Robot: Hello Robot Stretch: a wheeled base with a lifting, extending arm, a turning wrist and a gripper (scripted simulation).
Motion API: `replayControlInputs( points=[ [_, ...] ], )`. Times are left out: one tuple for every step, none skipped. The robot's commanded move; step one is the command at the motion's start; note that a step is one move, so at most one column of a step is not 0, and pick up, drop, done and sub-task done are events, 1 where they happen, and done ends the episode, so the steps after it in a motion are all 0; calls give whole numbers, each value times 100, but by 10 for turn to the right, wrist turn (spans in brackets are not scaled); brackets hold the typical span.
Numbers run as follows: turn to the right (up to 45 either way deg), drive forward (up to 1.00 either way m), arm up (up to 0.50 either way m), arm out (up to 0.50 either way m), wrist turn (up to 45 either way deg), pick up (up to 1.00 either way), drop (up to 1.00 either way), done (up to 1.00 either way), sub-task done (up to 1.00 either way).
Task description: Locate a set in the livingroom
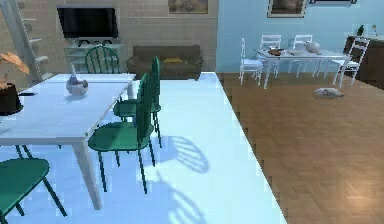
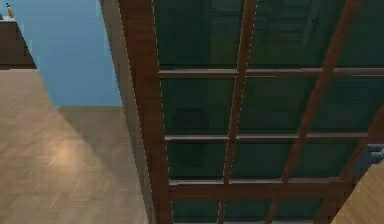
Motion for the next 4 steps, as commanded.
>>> replayControlInputs(
  points=[
    [0, 100, 0, 0, 0, 0, 0, 0, 0],
    [60, 0, 0, 0, 0, 0, 0, 0, 0],
    [0, 20, 0, 0, 0, 0, 0, 0, 0],
    [-90, 0, 0, 0, 0, 0, 0, 0, 0]
  ],
)
